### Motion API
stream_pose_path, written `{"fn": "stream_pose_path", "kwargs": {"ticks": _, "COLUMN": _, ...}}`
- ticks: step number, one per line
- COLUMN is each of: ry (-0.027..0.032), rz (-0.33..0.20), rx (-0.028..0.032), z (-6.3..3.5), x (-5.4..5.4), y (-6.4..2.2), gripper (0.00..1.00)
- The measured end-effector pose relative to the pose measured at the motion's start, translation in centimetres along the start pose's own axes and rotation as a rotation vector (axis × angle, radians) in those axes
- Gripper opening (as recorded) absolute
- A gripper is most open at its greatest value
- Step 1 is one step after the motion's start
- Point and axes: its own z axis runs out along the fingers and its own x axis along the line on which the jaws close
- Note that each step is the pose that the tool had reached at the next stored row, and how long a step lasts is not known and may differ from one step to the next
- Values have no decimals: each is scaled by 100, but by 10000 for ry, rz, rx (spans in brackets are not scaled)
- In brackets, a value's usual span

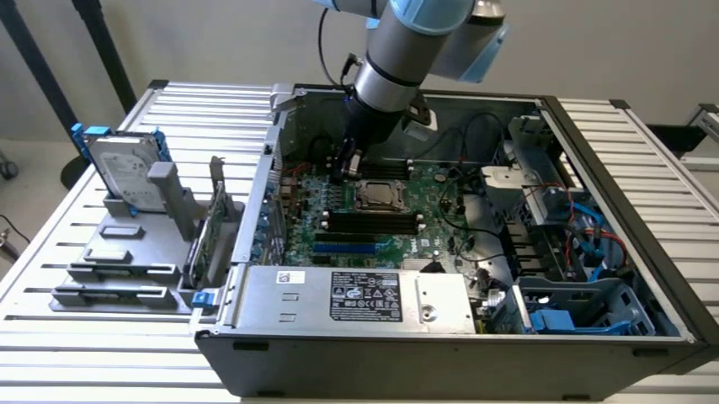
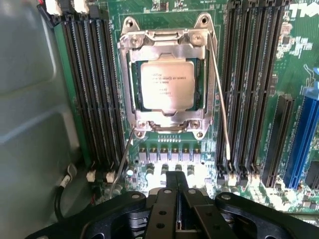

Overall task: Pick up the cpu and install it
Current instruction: 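Install the first cpu locking lever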

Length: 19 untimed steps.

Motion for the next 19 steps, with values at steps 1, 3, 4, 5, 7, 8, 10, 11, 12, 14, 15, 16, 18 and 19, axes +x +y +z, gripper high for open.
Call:
{"fn": "stream_pose_path", "kwargs": {"ticks": 1, "ry": 43, "rz": -15, "rx": -3, "z": -14, "x": 1, "y": -30, "gripper": 11}}
{"fn": "stream_pose_path", "kwargs": {"ticks": 3, "ry": 126, "rz": -37, "rx": -20, "z": -30, "x": 1, "y": -78, "gripper": 11}}
{"fn": "stream_pose_path", "kwargs": {"ticks": 4, "ry": 174, "rz": -36, "rx": -33, "z": -35, "x": 2, "y": -95, "gripper": 11}}
{"fn": "stream_pose_path", "kwargs": {"ticks": 5, "ry": 219, "rz": -12, "rx": -48, "z": -34, "x": 2, "y": -107, "gripper": 11}}
{"fn": "stream_pose_path", "kwargs": {"ticks": 7, "ry": 294, "rz": 84, "rx": -71, "z": -31, "x": 1, "y": -118, "gripper": 11}}
{"fn": "stream_pose_path", "kwargs": {"ticks": 8, "ry": 334, "rz": 148, "rx": -86, "z": -31, "x": 1, "y": -121, "gripper": 11}}
{"fn": "stream_pose_path", "kwargs": {"ticks": 10, "ry": 421, "rz": 281, "rx": -114, "z": -29, "x": 1, "y": -124, "gripper": 11}}
{"fn": "stream_pose_path", "kwargs": {"ticks": 11, "ry": 472, "rz": 351, "rx": -127, "z": -28, "x": 1, "y": -126, "gripper": 11}}
{"fn": "stream_pose_path", "kwargs": {"ticks": 12, "ry": 528, "rz": 407, "rx": -139, "z": -28, "x": 1, "y": -128, "gripper": 11}}
{"fn": "stream_pose_path", "kwargs": {"ticks": 14, "ry": 673, "rz": 488, "rx": -160, "z": -25, "x": 0, "y": -136, "gripper": 11}}
{"fn": "stream_pose_path", "kwargs": {"ticks": 15, "ry": 761, "rz": 507, "rx": -167, "z": -23, "x": 0, "y": -141, "gripper": 11}}
{"fn": "stream_pose_path", "kwargs": {"ticks": 16, "ry": 859, "rz": 517, "rx": -175, "z": -22, "x": 0, "y": -147, "gripper": 11}}
{"fn": "stream_pose_path", "kwargs": {"ticks": 18, "ry": 1045, "rz": 550, "rx": -191, "z": -19, "x": -1, "y": -157, "gripper": 11}}
{"fn": "stream_pose_path", "kwargs": {"ticks": 19, "ry": 1122, "rz": 582, "rx": -200, "z": -17, "x": -1, "y": -161, "gripper": 11}}
